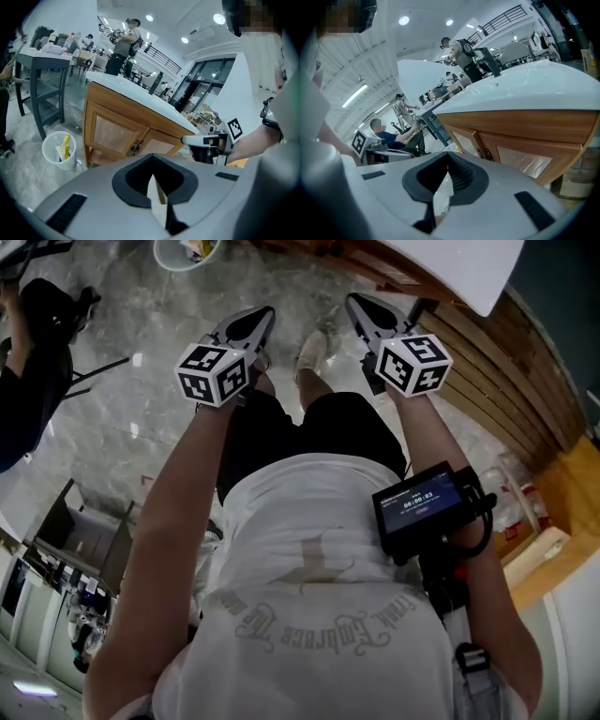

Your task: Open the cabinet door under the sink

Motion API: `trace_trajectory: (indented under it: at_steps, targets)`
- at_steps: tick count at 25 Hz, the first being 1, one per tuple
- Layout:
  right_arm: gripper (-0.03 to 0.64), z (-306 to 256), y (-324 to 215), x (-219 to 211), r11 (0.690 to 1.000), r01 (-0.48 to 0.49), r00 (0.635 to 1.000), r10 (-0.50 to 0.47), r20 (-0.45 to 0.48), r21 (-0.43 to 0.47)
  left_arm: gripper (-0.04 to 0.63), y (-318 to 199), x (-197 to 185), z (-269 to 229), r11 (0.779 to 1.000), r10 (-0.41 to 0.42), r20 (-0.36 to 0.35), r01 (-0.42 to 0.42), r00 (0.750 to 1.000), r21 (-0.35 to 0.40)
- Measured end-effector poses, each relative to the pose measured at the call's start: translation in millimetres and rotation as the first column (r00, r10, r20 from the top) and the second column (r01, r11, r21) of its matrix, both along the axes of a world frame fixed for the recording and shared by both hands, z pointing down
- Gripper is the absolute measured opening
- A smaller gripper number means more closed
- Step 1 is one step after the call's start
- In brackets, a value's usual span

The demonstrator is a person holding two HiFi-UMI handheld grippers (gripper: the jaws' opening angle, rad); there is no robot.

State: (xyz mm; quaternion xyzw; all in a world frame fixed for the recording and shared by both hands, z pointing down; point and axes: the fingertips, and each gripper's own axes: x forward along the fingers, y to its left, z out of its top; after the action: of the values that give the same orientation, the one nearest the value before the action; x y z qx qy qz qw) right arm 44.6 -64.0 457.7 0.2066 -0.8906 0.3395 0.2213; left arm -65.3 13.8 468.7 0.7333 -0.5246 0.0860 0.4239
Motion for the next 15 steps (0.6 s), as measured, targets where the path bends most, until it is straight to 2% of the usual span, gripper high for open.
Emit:
trace_trajectory:
  at_steps: [6,15]
  targets:
    - [0.014,16.6,0.4,11.0,1.000,0.012,1.000,-0.012,-0.020,0.010,0.009,4.5,8.7,16.8,0.997,-0.080,-0.030,0.080,0.996,-0.005]
    - [0.014,17.1,-15.1,10.4,0.999,0.014,1.000,-0.014,0.000,0.038,0.009,-9.7,28.5,28.6,0.998,-0.057,-0.047,0.057,0.997,0.008]
